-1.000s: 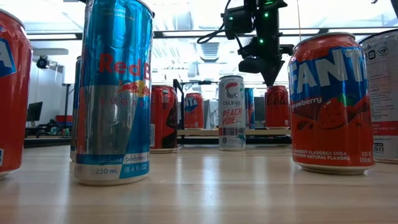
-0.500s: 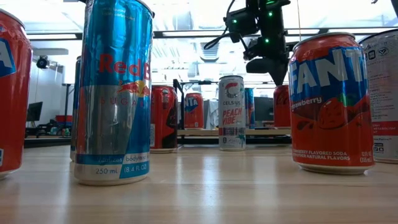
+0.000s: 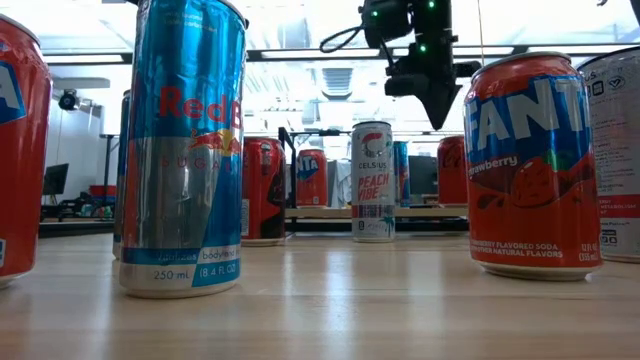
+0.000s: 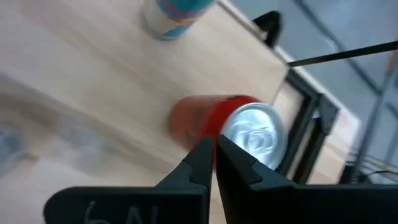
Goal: Place canned beverage on shelf
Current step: Put the dark red soda can on the shelf
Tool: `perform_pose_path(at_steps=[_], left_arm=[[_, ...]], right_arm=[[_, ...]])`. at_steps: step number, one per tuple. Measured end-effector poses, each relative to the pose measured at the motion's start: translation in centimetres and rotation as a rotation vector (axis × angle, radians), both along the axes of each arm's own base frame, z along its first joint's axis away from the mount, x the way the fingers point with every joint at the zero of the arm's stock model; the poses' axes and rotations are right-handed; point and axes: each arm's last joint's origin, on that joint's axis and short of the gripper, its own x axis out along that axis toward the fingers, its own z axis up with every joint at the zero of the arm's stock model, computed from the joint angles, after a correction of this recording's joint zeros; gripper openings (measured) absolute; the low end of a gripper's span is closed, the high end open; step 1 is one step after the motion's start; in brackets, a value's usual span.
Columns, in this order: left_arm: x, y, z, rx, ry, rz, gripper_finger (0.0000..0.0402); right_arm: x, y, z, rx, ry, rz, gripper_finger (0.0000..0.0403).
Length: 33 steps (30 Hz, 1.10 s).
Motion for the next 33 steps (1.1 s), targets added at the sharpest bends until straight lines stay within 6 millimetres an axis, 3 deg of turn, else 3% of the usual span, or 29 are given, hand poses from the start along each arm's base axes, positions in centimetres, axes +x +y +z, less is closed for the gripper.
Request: perform_pose_path(at_steps=[6, 16, 26, 33], left_arm=[[0.0, 0.0, 0.0, 0.001, 0.004, 0.000, 0.0000], [0.0, 0.0, -0.1, 0.001, 0.009, 0.000, 0.0000], [0.0, 0.0, -0.1, 0.001, 0.008, 0.000, 0.0000], [0.0, 0.0, -0.1, 0.001, 0.008, 0.000, 0.0000]], right_arm=[[0.2, 0.4, -0.3, 0.185, -0.064, 0.010, 0.0009], [-0.9, 0.0, -1.6, 0.235, 0.036, -0.005, 0.0009], [-2.2, -2.4, -2.3, 0.148, 0.101, -0.054, 0.0009], [-2.8, -4.5, -2.3, 0.121, 0.056, -0.101, 0.0009]])
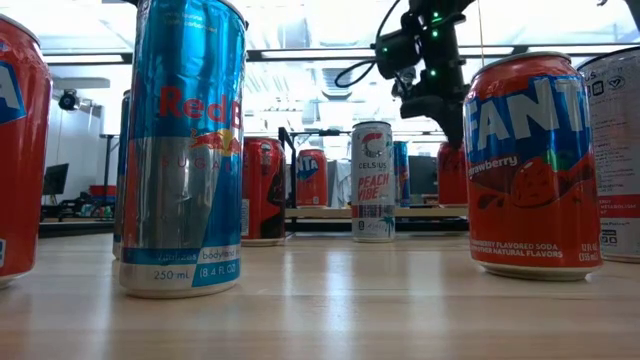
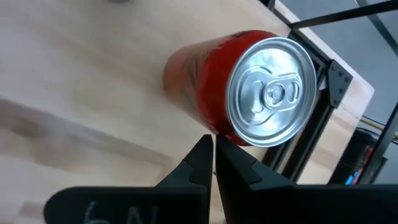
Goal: Place canned beverage on shelf
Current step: Put the dark red soda can on the shelf
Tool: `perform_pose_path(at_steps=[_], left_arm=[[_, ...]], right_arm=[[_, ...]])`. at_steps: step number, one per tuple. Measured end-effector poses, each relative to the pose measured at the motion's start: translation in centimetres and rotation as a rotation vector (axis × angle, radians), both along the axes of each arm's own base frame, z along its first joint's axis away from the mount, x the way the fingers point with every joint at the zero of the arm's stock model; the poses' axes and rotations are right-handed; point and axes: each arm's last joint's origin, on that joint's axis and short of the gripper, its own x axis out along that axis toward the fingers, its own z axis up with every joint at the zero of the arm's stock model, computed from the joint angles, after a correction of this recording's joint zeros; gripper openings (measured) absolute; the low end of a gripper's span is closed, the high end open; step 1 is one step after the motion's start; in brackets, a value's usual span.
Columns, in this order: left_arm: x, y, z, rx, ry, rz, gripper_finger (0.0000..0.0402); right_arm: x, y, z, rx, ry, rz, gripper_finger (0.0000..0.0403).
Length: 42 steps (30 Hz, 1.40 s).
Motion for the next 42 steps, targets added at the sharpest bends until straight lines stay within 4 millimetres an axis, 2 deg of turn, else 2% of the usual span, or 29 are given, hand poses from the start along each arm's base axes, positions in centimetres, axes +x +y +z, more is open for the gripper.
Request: perform_pose_path(at_steps=[22, 42], left_arm=[[0.0, 0.0, 0.0, 0.003, 0.000, -0.001, 0.0000], [0.0, 0.0, 0.0, 0.003, 0.001, -0.001, 0.0000]], right_arm=[[-1.1, -3.0, -1.3, -0.024, -0.041, -0.015, 0.0009], [-0.7, -4.2, -1.2, -0.079, -0.113, 0.018, 0.0009]])
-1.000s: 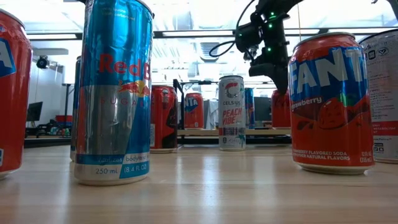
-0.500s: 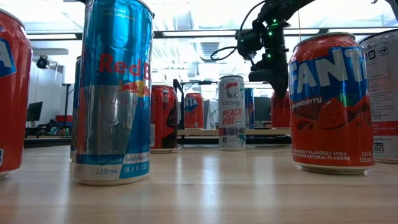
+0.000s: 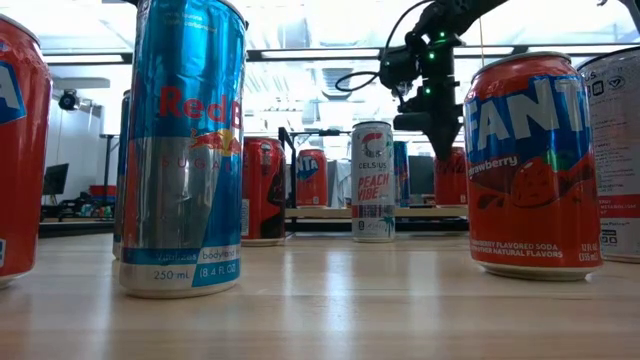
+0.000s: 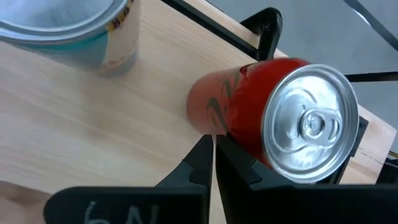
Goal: Place canned beverage on shelf
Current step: Put the dark red soda can on the shelf
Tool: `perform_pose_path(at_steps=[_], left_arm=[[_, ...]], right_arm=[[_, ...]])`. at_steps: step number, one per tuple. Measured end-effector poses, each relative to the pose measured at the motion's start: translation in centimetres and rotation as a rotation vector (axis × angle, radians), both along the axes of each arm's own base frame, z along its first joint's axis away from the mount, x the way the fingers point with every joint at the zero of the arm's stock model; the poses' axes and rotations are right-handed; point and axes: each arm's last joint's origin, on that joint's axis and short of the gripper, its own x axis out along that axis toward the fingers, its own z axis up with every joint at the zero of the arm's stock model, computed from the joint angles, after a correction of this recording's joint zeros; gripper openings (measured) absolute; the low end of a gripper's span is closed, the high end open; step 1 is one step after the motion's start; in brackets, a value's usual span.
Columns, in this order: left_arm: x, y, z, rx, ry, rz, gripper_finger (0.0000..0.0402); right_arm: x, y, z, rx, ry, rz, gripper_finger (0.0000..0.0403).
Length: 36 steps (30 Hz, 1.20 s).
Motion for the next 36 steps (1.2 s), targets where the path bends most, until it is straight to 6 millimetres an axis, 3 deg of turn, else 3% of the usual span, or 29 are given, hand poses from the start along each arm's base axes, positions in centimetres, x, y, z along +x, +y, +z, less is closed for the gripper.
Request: perform_pose_path(at_steps=[36], left_arm=[[0.0, 0.0, 0.0, 0.000, 0.002, 0.000, 0.0000]], right_arm=[[-1.7, -2.9, 0.1, -0.049, -0.018, -0.025, 0.0009]])
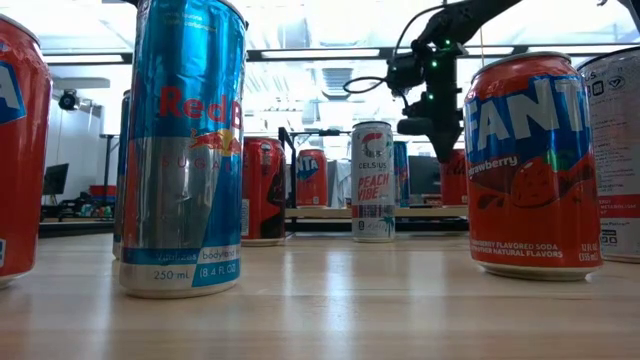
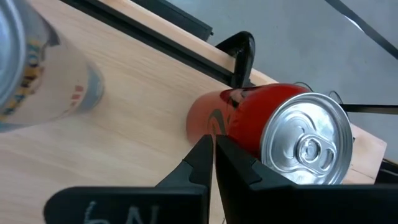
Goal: Place canned beverage on shelf
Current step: Put the dark red soda can on the shelf
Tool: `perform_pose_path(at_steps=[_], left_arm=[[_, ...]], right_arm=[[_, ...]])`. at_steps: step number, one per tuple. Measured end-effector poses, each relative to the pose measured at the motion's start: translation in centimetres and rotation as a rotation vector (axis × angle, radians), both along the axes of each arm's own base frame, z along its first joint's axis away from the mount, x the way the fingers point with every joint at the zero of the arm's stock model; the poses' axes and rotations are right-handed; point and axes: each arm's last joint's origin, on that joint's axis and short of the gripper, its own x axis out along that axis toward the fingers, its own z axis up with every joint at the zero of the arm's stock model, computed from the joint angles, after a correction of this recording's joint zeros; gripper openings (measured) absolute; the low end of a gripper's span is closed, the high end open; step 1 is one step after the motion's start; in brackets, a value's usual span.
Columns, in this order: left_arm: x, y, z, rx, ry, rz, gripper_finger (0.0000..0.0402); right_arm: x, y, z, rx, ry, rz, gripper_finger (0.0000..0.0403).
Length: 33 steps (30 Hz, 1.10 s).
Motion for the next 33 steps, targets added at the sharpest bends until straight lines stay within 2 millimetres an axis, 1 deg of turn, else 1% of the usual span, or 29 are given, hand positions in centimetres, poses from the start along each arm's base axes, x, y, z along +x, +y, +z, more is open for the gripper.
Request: perform_pose_path(at_steps=[11, 19, 23, 28, 33], left_arm=[[0.0, 0.0, 0.0, 0.000, 0.000, 0.000, 0.0000], [0.0, 0.0, 0.0, 0.001, 0.004, 0.001, 0.0000], [0.0, 0.0, 0.0, 0.001, 0.004, 0.000, 0.0000], [0.0, 0.0, 0.0, 0.001, 0.005, 0.000, 0.0000], [0.0, 0.0, 0.0, 0.001, 0.005, 0.000, 0.0000]], right_arm=[[-0.1, -0.1, 0.1, 0.007, 0.002, 0.024, 0.0009], [0.3, 0.3, 1.7, 0.020, -0.067, 0.029, 0.0009], [0.0, 0.2, 1.6, 0.039, -0.062, 0.034, 0.0009], [-0.3, -0.1, 0.9, 0.009, 0.006, 0.016, 0.0009], [-0.6, -0.5, 0.2, 0.021, 0.028, 0.008, 0.0009]])
